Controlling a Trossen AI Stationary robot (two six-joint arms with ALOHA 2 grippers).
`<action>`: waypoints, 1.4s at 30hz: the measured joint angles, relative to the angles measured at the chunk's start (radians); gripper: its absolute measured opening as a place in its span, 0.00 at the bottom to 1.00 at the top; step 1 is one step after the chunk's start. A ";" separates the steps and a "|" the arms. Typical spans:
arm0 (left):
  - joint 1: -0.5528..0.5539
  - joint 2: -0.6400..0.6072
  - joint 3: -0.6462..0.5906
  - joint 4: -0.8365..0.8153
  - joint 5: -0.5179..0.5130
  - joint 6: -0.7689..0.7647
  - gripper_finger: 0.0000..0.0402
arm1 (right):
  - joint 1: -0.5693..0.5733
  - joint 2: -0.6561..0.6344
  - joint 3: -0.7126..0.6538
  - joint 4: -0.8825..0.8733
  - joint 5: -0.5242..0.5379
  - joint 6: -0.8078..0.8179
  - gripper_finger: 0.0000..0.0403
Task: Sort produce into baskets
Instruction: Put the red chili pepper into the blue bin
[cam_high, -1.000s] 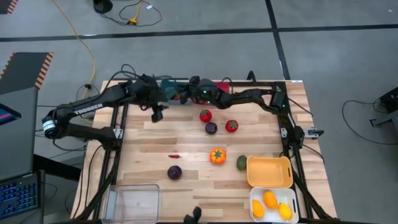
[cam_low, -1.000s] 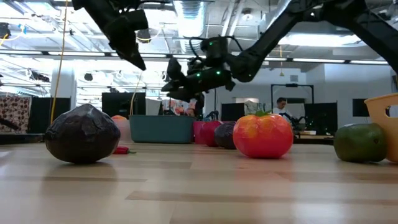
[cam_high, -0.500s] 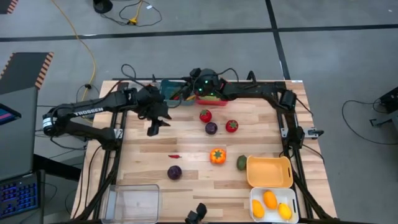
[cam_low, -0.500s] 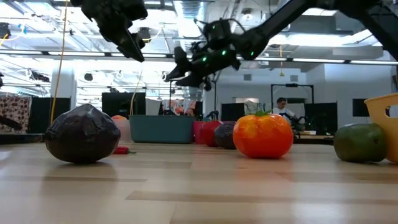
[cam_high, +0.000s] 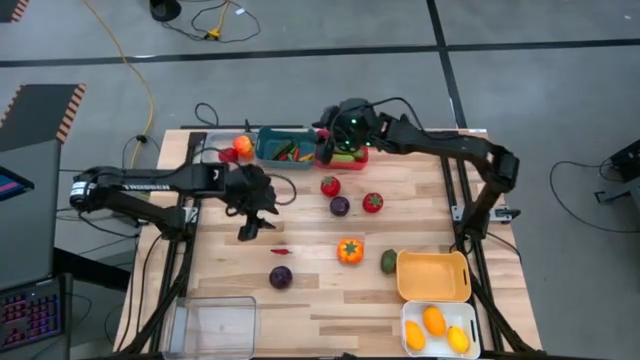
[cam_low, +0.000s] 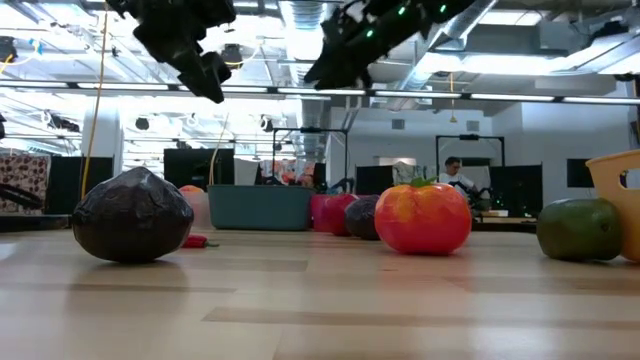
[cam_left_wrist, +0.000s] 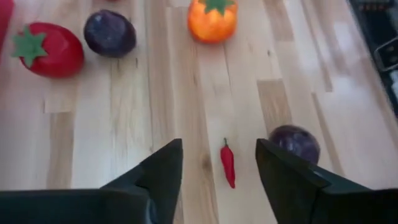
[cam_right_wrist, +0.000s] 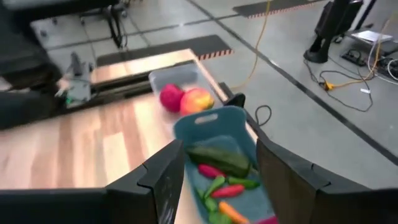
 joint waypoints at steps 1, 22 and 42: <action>-0.014 0.009 0.000 -0.004 -0.013 -0.001 0.50 | 0.006 -0.017 0.000 -0.028 0.000 -0.011 0.56; -0.223 0.347 0.000 -0.002 -0.111 -0.009 0.52 | 0.303 -0.184 -0.001 -0.488 0.003 0.070 0.56; -0.244 0.424 0.000 0.042 -0.215 -0.018 0.52 | 0.526 -0.183 -0.008 -0.495 0.092 0.091 0.56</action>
